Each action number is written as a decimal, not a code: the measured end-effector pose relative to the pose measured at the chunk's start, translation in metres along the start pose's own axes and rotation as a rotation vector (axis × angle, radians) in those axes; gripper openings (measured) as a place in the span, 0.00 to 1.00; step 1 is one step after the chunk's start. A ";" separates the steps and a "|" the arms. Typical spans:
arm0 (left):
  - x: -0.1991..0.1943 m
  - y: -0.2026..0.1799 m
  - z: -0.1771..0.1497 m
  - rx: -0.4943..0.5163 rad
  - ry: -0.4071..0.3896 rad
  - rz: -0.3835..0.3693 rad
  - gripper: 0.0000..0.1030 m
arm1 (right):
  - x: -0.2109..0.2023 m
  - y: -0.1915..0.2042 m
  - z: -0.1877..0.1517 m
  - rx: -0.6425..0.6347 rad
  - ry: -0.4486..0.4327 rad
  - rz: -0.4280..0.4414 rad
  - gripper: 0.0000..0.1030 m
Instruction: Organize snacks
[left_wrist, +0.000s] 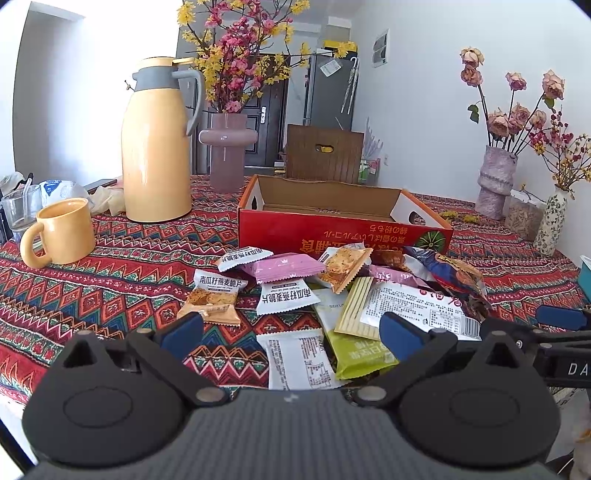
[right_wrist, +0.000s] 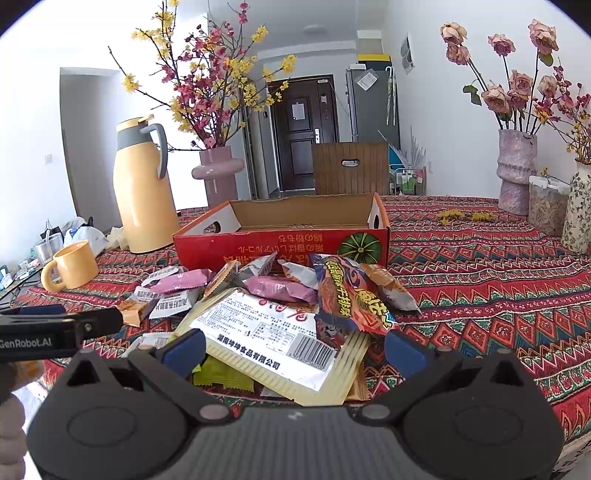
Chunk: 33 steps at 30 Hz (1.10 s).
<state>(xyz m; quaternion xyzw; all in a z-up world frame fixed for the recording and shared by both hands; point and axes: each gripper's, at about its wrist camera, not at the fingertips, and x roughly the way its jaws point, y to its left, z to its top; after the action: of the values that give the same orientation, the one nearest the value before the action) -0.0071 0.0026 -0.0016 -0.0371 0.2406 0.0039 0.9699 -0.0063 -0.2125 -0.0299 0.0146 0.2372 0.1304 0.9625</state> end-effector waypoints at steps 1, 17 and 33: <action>0.000 0.000 0.000 0.000 0.000 0.001 1.00 | 0.000 0.000 0.000 0.000 0.000 0.000 1.00; -0.002 0.001 -0.001 -0.008 -0.002 -0.005 1.00 | 0.000 0.000 0.000 0.000 0.001 0.000 1.00; -0.001 0.001 -0.001 -0.011 -0.002 -0.006 1.00 | 0.000 0.000 0.000 0.000 0.001 0.000 1.00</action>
<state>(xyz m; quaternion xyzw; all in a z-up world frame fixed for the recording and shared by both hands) -0.0090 0.0030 -0.0023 -0.0431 0.2396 0.0022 0.9699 -0.0059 -0.2126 -0.0296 0.0146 0.2378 0.1305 0.9624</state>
